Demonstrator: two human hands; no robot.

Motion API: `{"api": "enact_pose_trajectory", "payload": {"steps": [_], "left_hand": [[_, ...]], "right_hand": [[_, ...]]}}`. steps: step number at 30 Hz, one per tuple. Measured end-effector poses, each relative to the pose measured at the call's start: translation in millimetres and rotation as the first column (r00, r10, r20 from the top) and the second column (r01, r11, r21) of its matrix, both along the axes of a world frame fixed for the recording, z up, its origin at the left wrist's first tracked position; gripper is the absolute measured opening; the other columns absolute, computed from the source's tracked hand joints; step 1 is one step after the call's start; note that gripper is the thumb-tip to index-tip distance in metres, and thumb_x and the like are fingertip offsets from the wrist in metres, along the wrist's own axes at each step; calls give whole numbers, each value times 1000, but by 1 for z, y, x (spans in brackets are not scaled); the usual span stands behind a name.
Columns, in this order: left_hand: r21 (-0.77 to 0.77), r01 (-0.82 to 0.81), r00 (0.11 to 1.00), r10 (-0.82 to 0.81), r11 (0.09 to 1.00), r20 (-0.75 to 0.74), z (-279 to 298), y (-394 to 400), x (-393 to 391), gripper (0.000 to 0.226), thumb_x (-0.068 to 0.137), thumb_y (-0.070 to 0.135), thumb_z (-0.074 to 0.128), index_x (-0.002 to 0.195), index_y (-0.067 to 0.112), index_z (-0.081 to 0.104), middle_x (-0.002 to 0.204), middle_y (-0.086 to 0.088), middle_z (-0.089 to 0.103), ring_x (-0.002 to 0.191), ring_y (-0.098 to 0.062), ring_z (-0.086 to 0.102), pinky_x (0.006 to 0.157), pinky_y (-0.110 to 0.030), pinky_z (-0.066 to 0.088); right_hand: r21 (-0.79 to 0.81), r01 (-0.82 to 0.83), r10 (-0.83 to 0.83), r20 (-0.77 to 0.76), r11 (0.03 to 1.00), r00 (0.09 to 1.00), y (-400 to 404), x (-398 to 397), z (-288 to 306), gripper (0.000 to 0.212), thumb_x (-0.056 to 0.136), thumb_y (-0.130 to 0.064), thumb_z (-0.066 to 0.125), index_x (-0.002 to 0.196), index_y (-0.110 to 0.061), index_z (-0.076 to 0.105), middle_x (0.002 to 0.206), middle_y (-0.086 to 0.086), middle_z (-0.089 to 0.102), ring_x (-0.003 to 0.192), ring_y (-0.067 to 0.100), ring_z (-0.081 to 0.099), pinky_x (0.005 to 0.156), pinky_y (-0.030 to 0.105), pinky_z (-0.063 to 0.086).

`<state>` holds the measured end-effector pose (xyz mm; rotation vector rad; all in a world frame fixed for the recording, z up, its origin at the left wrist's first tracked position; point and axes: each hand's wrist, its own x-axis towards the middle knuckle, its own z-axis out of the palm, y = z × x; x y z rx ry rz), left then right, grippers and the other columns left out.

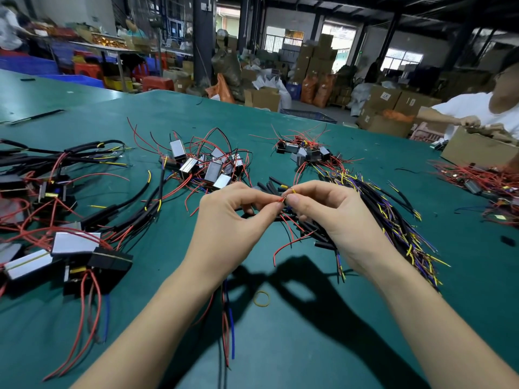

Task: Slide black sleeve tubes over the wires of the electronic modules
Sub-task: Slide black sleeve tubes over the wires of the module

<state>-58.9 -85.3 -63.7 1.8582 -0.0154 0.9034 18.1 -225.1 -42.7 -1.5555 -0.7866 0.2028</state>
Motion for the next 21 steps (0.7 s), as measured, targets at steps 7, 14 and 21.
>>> {"api": "enact_pose_trajectory", "payload": {"steps": [7, 14, 21], "left_hand": [[188, -120, 992, 110, 975, 61, -3, 0, -1, 7, 79, 18, 75, 84, 23, 77, 73, 4, 65, 68, -13, 59, 67, -34, 49], [549, -305, 951, 216, 778, 222, 0, 1, -6, 14, 86, 25, 65, 95, 18, 73, 77, 3, 66, 74, -24, 59, 66, -36, 40], [520, -242, 958, 114, 819, 265, -1, 0, -5, 9, 83, 11, 66, 89, 7, 72, 76, -4, 66, 69, -25, 60, 66, -38, 49]], "right_hand": [[21, 25, -22, -140, 999, 990, 4, 0, -5, 11, 81, -14, 67, 72, -18, 72, 64, -7, 62, 58, 6, 49, 65, 20, 37], [-5, 34, -34, -134, 999, 990, 6, -2, -4, 21, 85, -10, 65, 68, -20, 72, 67, 0, 61, 62, 11, 49, 66, 25, 36], [-29, 28, -32, -146, 999, 989, 4, -6, 2, 21, 85, -7, 64, 67, -16, 70, 69, 6, 60, 58, 9, 49, 58, 16, 40]]}}
